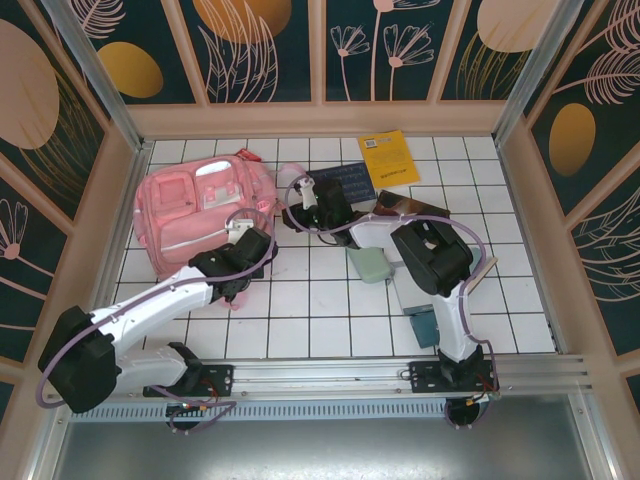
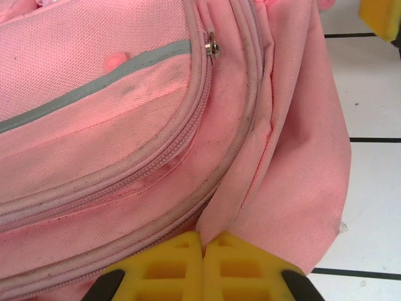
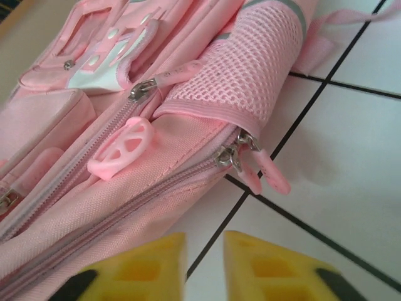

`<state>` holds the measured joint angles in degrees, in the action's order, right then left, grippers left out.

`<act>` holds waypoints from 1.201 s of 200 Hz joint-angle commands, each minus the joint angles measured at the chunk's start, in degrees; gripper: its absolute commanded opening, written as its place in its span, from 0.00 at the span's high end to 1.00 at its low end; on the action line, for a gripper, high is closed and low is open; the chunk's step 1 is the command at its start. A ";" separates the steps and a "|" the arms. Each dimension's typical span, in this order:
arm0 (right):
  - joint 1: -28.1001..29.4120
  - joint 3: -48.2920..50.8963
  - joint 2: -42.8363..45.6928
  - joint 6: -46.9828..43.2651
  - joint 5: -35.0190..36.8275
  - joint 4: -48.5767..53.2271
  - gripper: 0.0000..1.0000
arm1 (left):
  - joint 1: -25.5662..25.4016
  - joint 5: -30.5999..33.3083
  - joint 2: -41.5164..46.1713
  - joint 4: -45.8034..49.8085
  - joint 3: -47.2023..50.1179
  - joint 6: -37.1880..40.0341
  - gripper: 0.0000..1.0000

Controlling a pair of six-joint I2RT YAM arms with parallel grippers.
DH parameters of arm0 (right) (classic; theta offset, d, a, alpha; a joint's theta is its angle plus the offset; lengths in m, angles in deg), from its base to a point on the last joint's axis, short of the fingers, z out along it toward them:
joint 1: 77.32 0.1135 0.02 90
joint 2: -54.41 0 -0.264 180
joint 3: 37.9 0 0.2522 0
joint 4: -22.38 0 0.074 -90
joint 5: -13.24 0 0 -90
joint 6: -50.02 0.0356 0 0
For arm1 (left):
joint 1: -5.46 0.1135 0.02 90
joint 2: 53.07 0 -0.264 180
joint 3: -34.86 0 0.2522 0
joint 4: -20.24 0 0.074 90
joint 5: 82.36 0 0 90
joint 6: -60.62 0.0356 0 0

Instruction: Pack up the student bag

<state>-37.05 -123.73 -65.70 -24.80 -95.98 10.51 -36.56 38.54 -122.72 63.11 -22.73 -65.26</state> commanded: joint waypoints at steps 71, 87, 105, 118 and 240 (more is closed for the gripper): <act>-0.19 -0.04 -0.73 2.16 -8.21 -4.89 0.63 | -3.07 -1.26 5.10 6.68 -4.75 -3.47 1.00; -0.32 0.09 -1.38 2.69 -8.07 -5.25 0.60 | -3.14 -0.93 5.77 7.57 -5.25 -3.82 1.00; -0.79 0.54 -2.07 3.68 -8.72 -6.43 0.59 | -3.09 -0.44 6.52 8.48 -5.94 -3.78 1.00; -1.22 0.32 -2.73 4.39 -9.40 -7.04 0.58 | -3.12 -0.04 7.04 8.99 -6.58 -3.72 1.00; -2.59 -2.49 -7.63 7.01 -13.62 -13.10 0.59 | -3.10 -1.29 6.28 7.77 -7.07 -2.89 1.00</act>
<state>-38.85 -124.72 -71.93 -19.47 -106.78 3.26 -39.25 36.07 -116.97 72.20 -27.26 -67.38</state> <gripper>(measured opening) 0.408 0.069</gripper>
